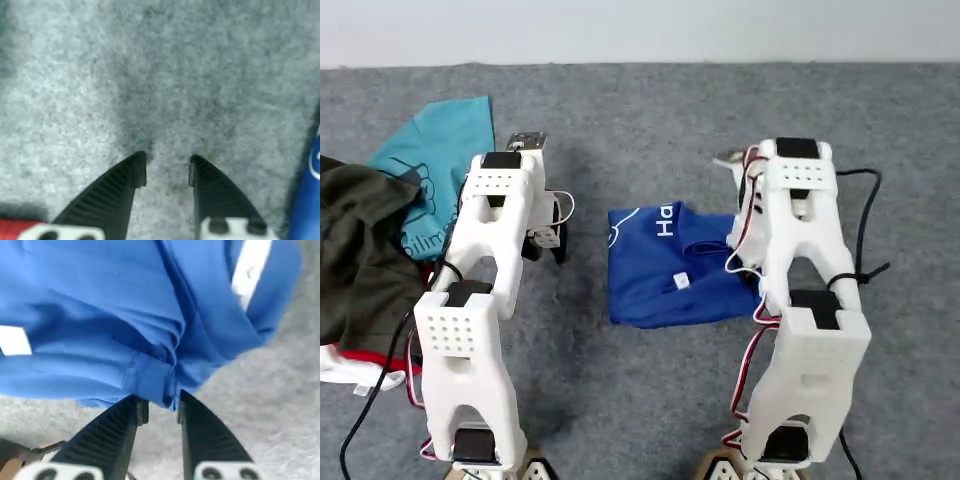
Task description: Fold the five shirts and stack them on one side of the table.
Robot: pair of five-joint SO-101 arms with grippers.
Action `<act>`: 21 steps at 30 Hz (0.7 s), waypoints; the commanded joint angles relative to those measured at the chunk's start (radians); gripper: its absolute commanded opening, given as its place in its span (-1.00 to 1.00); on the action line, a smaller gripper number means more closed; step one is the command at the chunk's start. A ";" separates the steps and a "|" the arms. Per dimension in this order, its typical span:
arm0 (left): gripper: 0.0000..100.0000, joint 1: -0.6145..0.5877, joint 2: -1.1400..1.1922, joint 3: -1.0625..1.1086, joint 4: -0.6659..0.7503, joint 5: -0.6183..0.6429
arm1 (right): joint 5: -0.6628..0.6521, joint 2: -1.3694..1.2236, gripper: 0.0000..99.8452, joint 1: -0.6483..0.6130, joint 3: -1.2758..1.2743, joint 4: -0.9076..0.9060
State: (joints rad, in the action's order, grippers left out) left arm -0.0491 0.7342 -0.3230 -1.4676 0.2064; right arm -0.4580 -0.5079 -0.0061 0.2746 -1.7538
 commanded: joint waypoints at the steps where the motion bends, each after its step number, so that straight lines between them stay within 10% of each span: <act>1: -0.73 -0.041 -0.005 -0.001 0.041 0.015 | -0.003 0.110 -0.82 0.013 -0.071 -0.042; 11: -0.73 -0.041 -0.003 -0.001 0.041 0.015 | -0.002 0.579 -0.82 0.001 -0.322 0.047; 21: -0.73 -0.040 -0.003 -0.001 0.041 0.015 | 0.110 0.453 -0.82 -0.246 -0.437 0.519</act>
State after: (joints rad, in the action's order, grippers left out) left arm -0.0491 0.7342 -0.3230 -1.4676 0.2064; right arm -0.3690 -0.0230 -0.1749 -0.1765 -1.3364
